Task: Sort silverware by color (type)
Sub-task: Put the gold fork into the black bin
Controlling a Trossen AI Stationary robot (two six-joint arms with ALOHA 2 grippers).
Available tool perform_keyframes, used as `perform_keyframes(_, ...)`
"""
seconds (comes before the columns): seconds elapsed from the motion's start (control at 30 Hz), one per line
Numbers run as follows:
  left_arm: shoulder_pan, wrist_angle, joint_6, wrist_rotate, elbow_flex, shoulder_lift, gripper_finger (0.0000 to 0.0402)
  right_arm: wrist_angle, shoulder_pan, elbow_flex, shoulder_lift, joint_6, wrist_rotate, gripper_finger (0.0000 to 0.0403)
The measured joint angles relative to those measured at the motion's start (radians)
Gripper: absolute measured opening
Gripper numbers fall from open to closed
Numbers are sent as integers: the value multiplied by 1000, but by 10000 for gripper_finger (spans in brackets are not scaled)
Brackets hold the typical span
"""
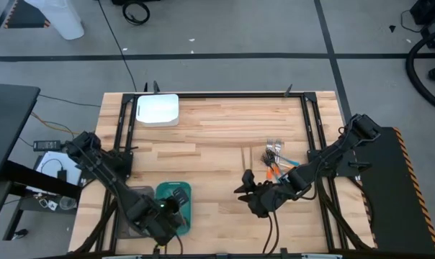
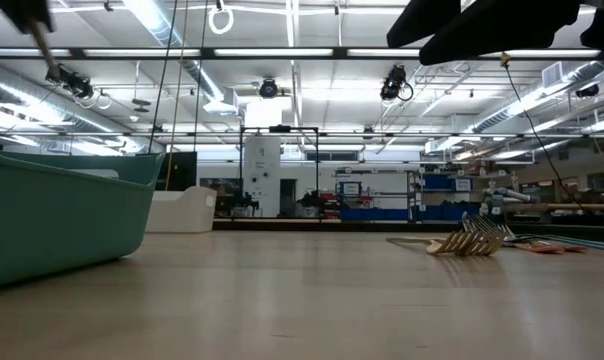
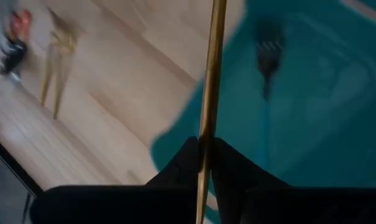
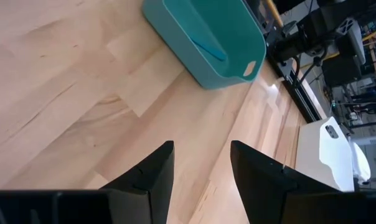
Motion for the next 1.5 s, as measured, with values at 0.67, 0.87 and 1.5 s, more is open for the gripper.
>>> perform_keyframes(0.67,-216,-406,-321,161,0,0,30,-3,-17,0,0,26,-7,167)
perform_keyframes(0.87,-252,-445,-381,247,0,0,30,-3,-34,0,0,41,-8,167)
perform_keyframes(1.5,-295,-462,-374,307,-76,0,30,29,-34,0,0,41,-33,167)
